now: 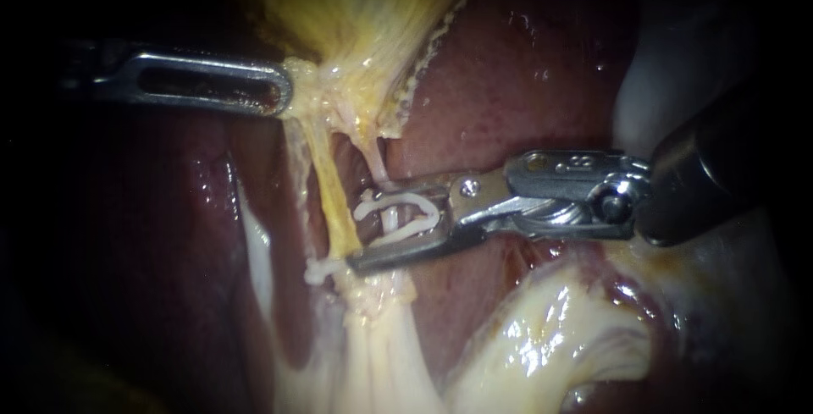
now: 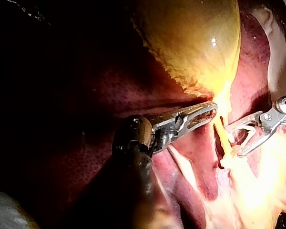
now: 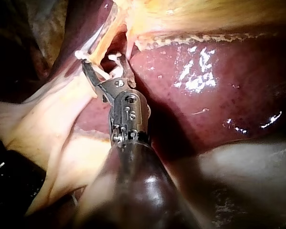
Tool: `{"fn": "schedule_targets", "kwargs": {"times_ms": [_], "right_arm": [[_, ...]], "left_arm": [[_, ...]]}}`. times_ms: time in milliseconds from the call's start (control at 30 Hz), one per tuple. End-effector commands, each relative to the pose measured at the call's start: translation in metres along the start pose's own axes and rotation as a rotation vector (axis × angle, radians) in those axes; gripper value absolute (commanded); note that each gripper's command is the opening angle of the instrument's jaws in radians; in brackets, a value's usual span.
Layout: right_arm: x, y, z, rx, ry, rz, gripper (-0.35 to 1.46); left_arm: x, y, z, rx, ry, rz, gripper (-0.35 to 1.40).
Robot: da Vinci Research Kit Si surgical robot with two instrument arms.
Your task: Clipping second clip left tube
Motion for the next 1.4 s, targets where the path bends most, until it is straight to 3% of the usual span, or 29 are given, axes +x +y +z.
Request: {"fn": "schedule_targets", "kwargs": {"times_ms": [33, 200, 400, 667, 1000, 1400], "right_arm": [[-0.0001, 0.0003, 0.0, -0.001, 0.0, 0.004, 0.49], [-0.0003, 0.001, 0.0006, 0.005, 0.025, 0.026, 0.49], [0.0008, 0.0009, 0.0026, 0.039, 0.085, 0.062, 0.5], [0.0018, -0.001, 0.0042, 0.096, 0.128, 0.087, 0.5], [0.0036, -0.004, 0.0039, 0.262, 0.213, 0.104, 0.49], [0.0039, -0.0048, 0.0036, 0.331, 0.192, 0.102, 0.31]], "left_arm": [[0.0, 0.0, 0.0, 0.0, 0.0, 0.0, -0.35], [0.0, 0.0, 0.0, 0.0, 0.0, 0.0, -0.35], [0.0, 0.0, 0.0001, 0.0, 0.0, 0.0, -0.35], [0.0, 0.0, 0.0001, 0.0, 0.0, 0.0, -0.35], [0.0, 0.0, 0.0001, 0.0, 0.0, 0.0, -0.35], [0.0, 0.0, 0.0001, 0.0, 0.0, 0.0, -0.35]]}}
